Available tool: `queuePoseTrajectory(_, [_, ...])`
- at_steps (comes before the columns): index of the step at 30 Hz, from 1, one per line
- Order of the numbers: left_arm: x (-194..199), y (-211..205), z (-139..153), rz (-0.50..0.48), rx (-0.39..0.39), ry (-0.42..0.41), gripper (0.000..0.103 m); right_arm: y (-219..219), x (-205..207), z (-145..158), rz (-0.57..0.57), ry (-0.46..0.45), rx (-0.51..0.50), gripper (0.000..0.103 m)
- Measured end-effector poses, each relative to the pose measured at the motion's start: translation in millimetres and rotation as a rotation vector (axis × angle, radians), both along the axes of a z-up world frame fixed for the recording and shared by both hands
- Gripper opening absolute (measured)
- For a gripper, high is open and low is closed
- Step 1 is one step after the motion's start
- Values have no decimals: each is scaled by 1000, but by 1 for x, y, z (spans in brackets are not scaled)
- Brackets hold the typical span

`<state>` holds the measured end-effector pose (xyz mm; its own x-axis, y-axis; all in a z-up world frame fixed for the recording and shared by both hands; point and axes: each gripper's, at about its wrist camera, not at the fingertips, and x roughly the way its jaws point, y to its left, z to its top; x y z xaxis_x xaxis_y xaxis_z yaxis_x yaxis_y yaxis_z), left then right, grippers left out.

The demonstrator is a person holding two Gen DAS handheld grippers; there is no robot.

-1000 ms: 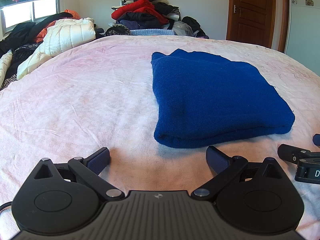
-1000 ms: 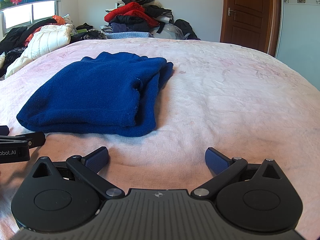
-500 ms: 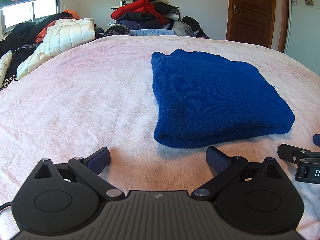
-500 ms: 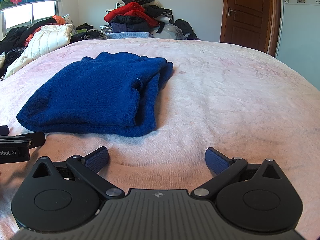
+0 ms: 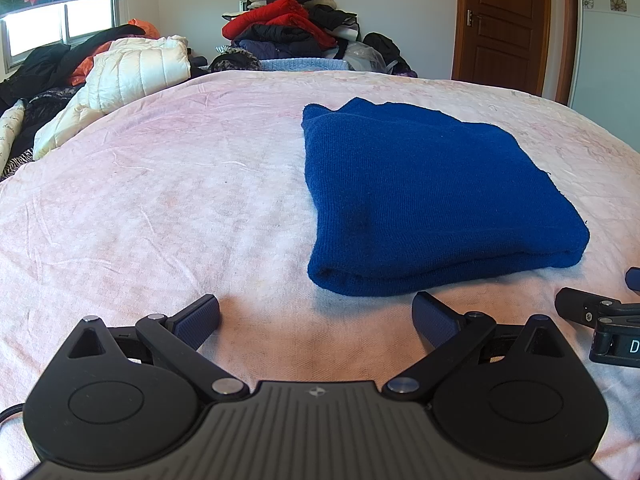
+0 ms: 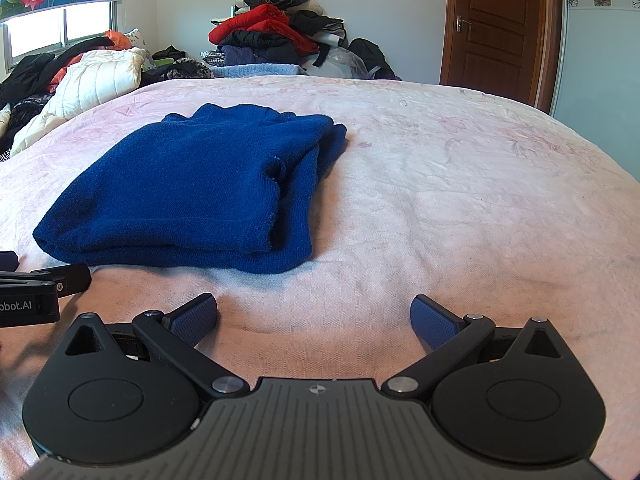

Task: Fold small clothes

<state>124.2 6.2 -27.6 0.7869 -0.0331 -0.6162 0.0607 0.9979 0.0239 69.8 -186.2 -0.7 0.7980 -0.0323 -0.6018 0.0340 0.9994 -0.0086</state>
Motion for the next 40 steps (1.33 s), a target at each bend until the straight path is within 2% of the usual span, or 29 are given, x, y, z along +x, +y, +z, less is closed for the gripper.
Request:
queuePoseTrajectory(31, [0, -1, 0, -4, 0, 1, 103, 0, 0, 0, 0, 0, -1, 103])
queuePoseTrajectory(36, [-5, 6, 1, -12, -29, -14, 102, 0, 0, 0, 0, 0, -1, 103])
queuePoseTrajectory(40, [-8, 15, 7, -11, -20, 11, 103, 0, 0, 0, 0, 0, -1, 103])
